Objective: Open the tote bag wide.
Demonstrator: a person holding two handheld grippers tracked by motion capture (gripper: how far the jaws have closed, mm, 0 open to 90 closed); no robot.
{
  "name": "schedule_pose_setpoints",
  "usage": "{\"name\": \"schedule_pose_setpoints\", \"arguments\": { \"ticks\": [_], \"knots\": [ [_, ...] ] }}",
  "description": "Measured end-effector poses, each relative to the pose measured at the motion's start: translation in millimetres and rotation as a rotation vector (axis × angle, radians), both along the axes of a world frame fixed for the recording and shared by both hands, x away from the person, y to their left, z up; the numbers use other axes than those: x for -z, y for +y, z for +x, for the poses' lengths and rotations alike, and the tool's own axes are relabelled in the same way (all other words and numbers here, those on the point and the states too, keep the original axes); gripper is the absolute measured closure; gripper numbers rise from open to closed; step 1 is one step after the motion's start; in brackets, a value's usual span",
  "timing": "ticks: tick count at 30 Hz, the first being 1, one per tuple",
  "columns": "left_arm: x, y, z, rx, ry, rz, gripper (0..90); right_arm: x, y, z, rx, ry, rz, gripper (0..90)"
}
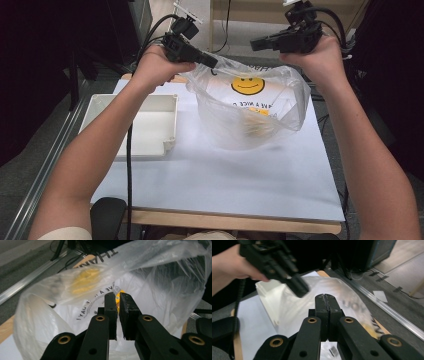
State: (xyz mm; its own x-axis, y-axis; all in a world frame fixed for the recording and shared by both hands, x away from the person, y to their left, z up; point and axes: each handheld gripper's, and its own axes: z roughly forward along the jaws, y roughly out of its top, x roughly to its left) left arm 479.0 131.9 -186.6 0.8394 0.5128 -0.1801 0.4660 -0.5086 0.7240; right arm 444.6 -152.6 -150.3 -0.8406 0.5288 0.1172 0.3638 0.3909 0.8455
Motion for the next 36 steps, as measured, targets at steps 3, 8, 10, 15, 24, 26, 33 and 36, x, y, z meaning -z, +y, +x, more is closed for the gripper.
{"name": "schedule_pose_setpoints", "arguments": {
  "ticks": [3, 8, 10, 15, 24, 26, 33, 36],
  "knots": [
    [-1.9, -0.2, 6.9, -0.018, 0.001, 0.003, 85.2, 5.0, 13.5, -8.9, -0.023, 0.002, -0.042, 90.0],
    [8.0, -9.3, 9.9, -0.016, 0.013, -0.002, 85.1, 19.4, 23.6, -13.7, -0.047, 0.017, -0.120, 90.0],
    [15.4, -14.1, 9.7, -0.008, 0.016, 0.003, 85.0, 30.9, 23.6, -11.9, -0.051, 0.024, -0.161, 90.0],
    [33.8, -24.4, 8.6, 0.000, 0.005, 0.005, 84.8, 55.0, 14.5, -5.4, -0.027, 0.065, -0.201, 90.0],
    [59.6, -42.4, 8.0, 0.025, 0.044, 0.051, 84.4, 82.1, -5.7, 4.8, 0.016, 0.095, -0.220, 90.0],
    [65.1, -43.2, 7.4, 0.030, 0.056, 0.052, 84.4, 86.0, -7.7, 5.1, 0.021, 0.098, -0.223, 90.0],
    [76.4, -47.0, 3.2, 0.045, 0.079, 0.064, 84.0, 101.6, -11.9, 5.9, 0.020, 0.120, -0.244, 90.0],
    [82.5, -47.5, 1.9, 0.049, 0.087, 0.081, 83.9, 109.3, -14.4, 6.7, 0.032, 0.129, -0.258, 90.0]
  ]
}}
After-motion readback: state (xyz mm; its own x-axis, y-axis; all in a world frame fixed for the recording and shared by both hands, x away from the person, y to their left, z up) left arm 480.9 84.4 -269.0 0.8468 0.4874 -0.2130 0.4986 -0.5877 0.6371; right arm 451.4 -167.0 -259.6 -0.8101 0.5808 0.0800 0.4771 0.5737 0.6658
